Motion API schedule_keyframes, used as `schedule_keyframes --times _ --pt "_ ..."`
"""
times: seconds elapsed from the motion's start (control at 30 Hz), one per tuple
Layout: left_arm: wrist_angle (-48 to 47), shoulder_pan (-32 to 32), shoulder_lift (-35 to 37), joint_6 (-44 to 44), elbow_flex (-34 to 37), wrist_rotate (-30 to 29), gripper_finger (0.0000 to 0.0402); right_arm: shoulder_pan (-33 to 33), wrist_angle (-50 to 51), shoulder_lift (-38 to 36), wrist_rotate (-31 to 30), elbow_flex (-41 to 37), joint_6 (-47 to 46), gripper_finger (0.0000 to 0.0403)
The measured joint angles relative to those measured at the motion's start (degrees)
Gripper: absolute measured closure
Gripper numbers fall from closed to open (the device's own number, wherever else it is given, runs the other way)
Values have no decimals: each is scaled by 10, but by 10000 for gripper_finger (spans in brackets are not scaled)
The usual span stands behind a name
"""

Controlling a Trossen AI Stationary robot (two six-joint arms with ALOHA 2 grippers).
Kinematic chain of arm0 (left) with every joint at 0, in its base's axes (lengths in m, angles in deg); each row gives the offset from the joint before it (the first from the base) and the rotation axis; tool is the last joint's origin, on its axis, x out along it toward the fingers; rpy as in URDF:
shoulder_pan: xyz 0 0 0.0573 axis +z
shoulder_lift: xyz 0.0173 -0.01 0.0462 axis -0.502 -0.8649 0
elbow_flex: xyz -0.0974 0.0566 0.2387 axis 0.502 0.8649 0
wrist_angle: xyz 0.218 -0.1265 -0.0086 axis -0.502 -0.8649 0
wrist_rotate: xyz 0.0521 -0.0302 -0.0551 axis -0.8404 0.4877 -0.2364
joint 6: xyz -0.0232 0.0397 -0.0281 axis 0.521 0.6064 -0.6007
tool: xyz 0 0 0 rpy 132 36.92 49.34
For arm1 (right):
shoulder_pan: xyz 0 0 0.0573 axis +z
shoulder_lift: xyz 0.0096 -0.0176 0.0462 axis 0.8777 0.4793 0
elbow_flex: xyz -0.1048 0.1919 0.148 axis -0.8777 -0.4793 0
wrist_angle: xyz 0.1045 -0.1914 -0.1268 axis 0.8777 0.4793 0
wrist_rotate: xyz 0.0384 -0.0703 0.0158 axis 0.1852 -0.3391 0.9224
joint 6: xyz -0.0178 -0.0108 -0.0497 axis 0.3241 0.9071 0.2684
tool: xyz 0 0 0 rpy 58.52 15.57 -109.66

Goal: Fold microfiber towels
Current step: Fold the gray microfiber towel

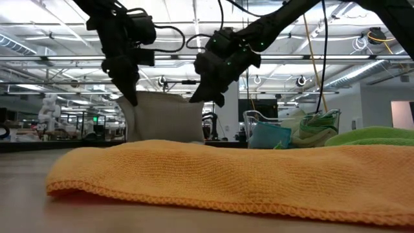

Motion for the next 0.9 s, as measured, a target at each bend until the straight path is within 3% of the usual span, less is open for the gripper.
schedule_keyframes --times 0.5,0.9 --pt "56 -24 -6 -53 89 88 396 45 -24 0 0 -49 1 400" --pt "157 -57 -6 -68 139 94 397 67 -46 0 -46 -96 40 399"
